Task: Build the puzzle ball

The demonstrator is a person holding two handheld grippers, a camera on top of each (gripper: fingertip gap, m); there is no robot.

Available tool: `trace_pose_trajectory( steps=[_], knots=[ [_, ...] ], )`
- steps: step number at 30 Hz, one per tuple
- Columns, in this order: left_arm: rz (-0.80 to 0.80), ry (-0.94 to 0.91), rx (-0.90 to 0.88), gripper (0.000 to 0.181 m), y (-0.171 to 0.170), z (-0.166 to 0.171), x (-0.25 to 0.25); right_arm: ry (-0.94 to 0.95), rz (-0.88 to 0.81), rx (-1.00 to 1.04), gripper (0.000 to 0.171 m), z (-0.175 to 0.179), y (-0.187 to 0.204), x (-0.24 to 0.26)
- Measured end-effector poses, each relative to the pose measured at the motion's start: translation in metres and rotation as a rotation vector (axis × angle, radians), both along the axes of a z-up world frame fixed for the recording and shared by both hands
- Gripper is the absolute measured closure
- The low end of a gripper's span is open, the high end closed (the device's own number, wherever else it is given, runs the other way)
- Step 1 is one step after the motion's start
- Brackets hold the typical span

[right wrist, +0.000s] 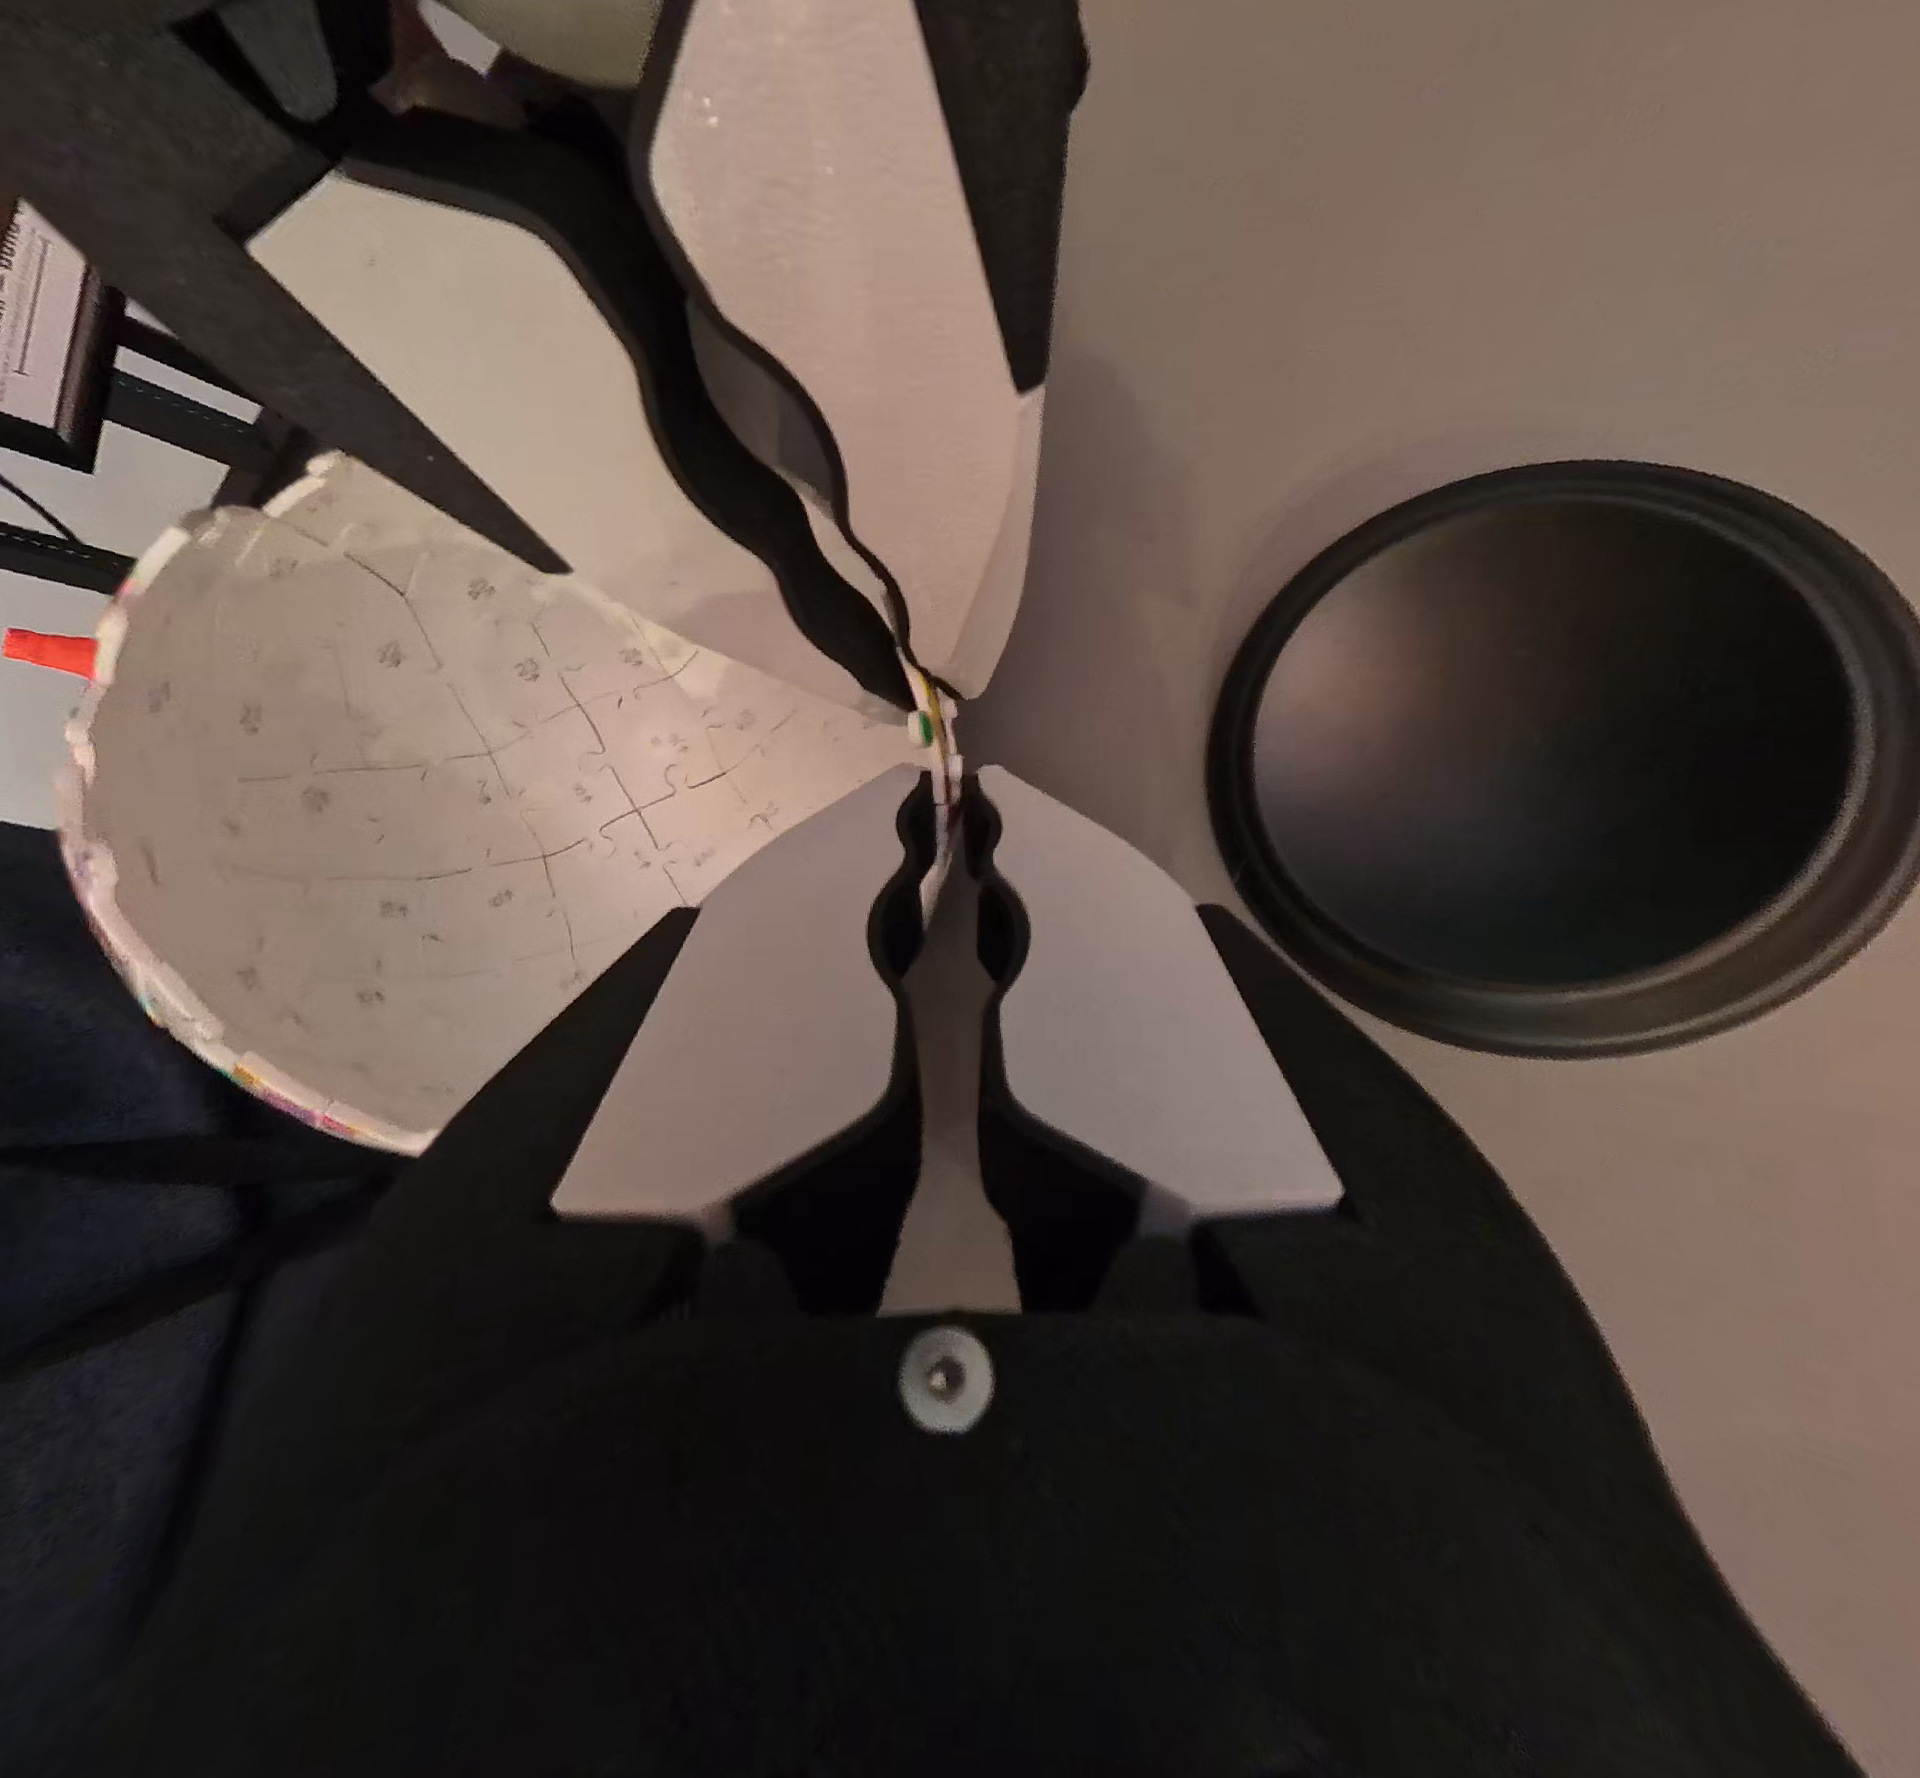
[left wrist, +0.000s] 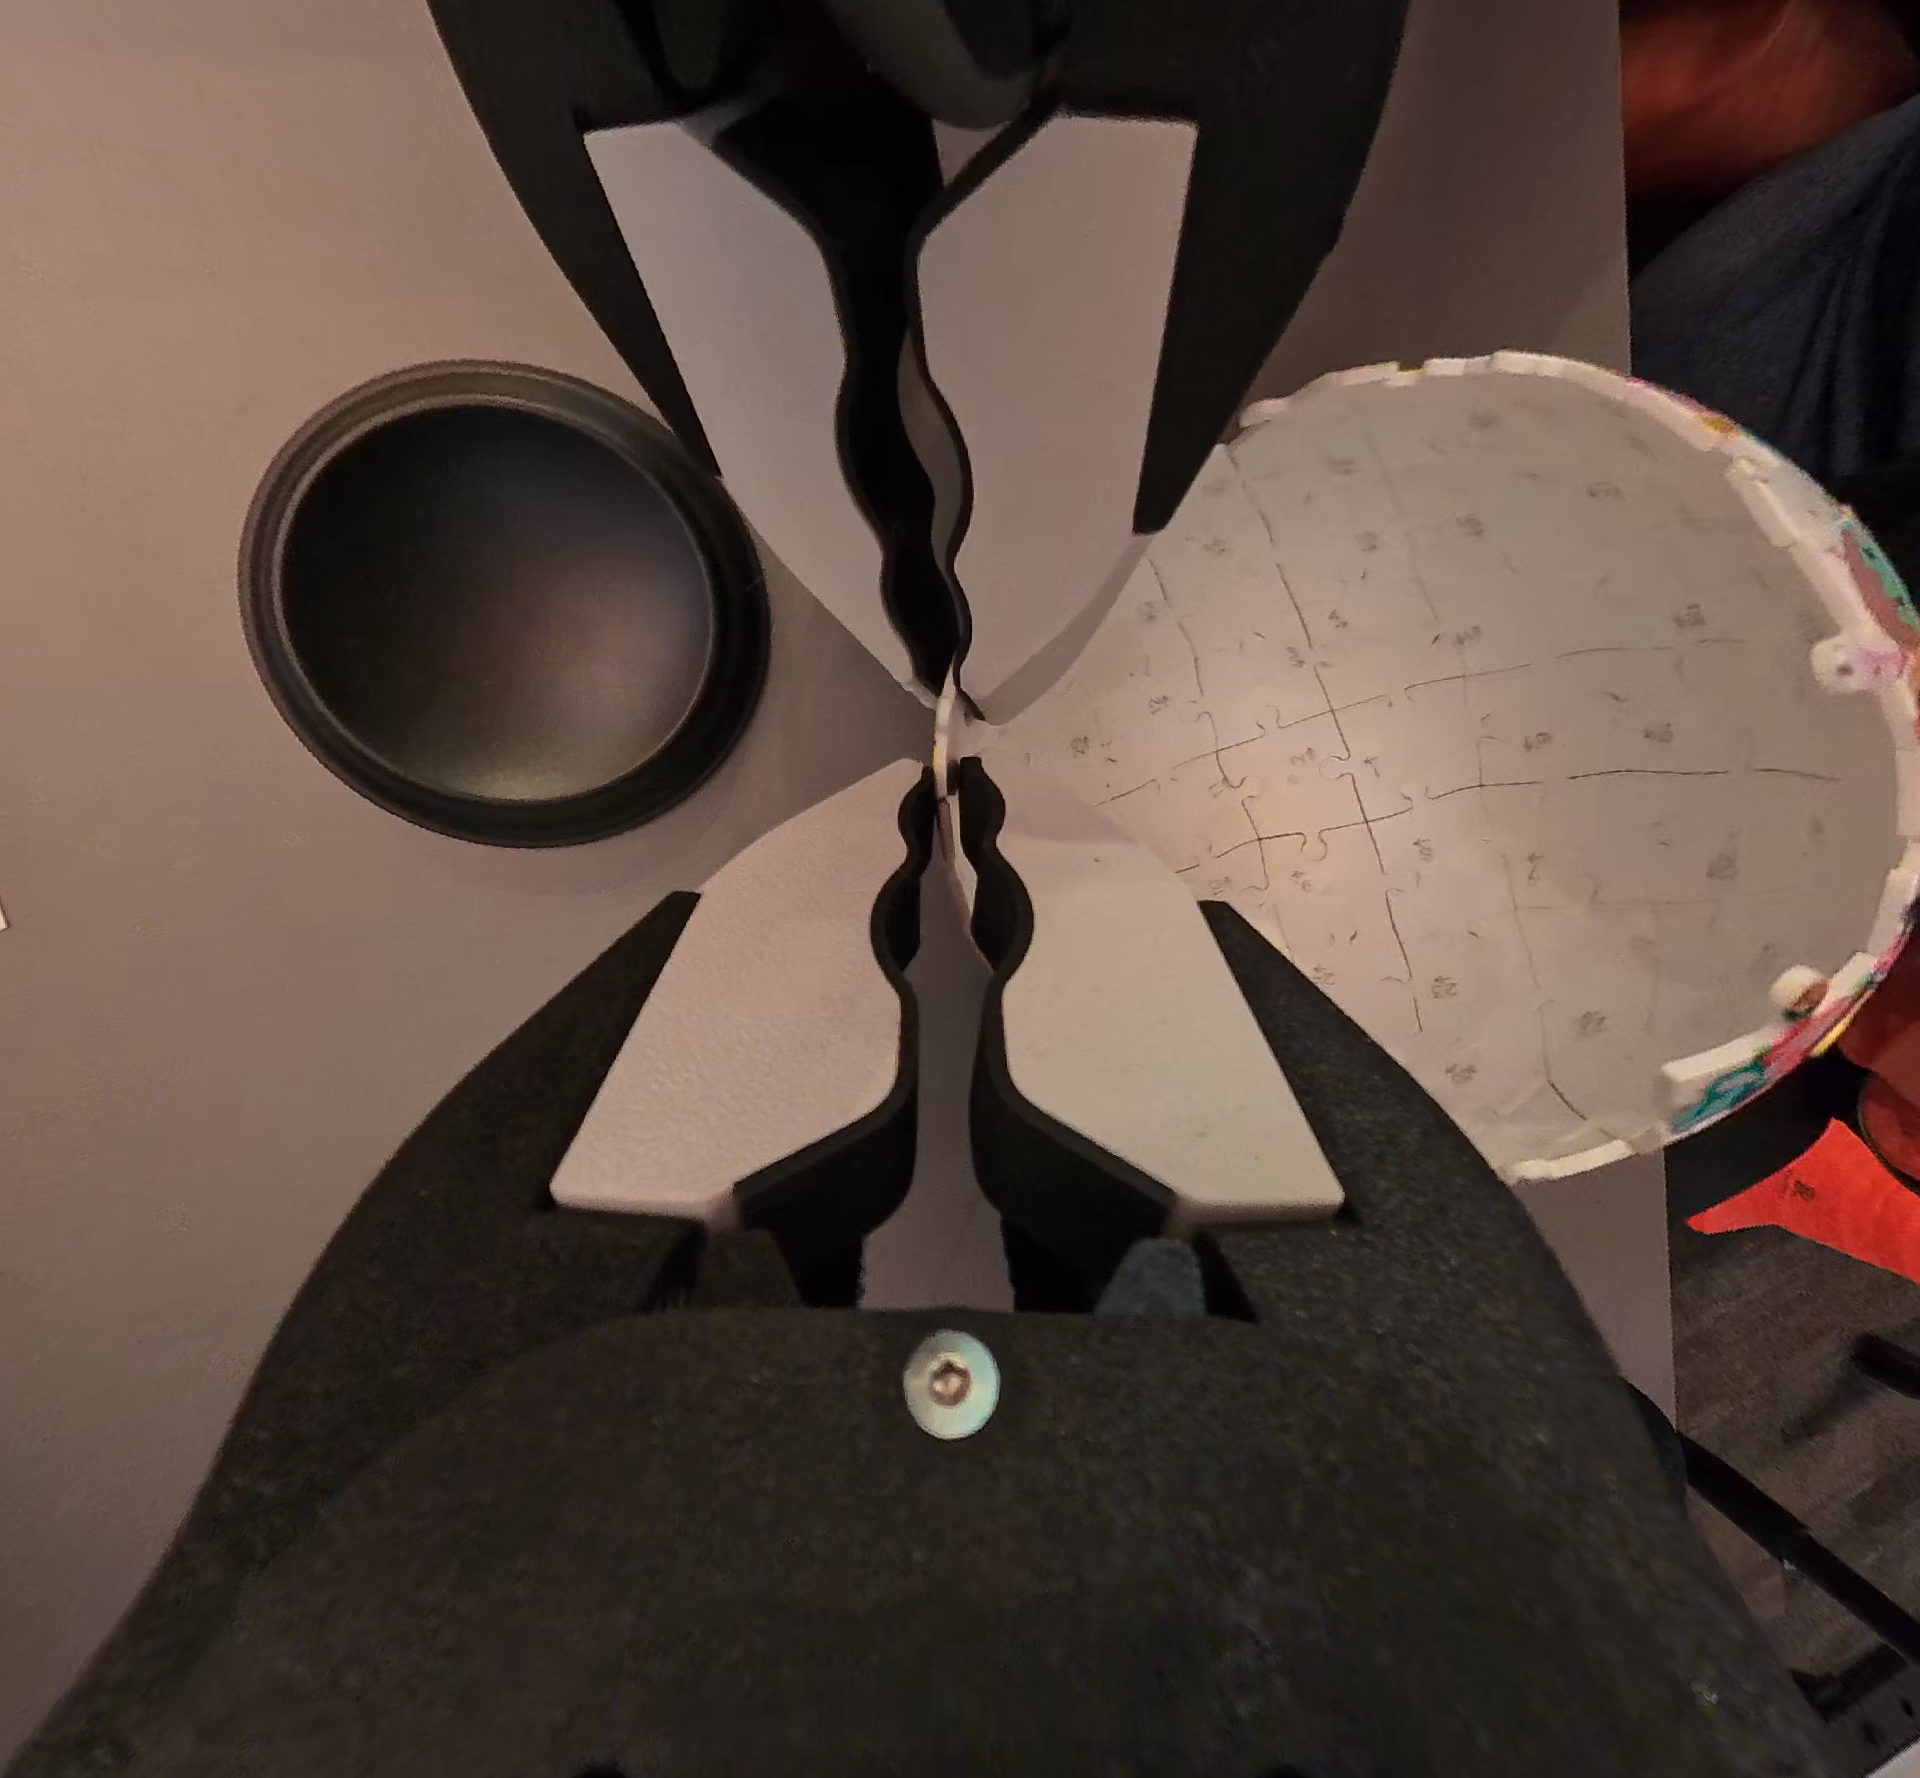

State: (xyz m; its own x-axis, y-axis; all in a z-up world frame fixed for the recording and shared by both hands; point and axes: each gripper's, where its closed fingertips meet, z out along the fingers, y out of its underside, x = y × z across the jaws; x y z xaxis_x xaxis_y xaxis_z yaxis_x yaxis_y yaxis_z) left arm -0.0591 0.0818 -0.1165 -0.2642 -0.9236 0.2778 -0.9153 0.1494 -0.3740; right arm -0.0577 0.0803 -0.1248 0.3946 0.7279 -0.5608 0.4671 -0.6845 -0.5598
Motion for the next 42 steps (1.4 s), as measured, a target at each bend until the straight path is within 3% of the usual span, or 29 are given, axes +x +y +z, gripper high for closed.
trace_pose_trajectory(
  steps=[8, 19, 25, 29, 42],
  knots=[
    [-0.022, 0.008, 0.034, 0.177, -0.002, -0.001, 0.0, -0.041, 0.011, 0.056, 0.166, 0.0, -0.002, 0.0],
    [-0.025, 0.001, 0.046, 0.177, -0.002, -0.001, 0.0, 0.083, -0.018, 0.012, 0.165, 0.017, 0.004, 0.002],
    [-0.021, 0.004, 0.035, 0.177, -0.003, -0.002, 0.0, 0.007, 0.011, 0.022, 0.156, 0.005, -0.001, 0.0],
    [-0.026, 0.007, 0.035, 0.177, -0.003, -0.002, 0.0, -0.013, 0.016, 0.017, 0.165, 0.001, -0.001, -0.004],
    [-0.043, 0.011, 0.043, 0.177, -0.006, -0.003, 0.002, -0.05, 0.021, 0.035, 0.168, -0.002, -0.004, -0.002]
  ],
)
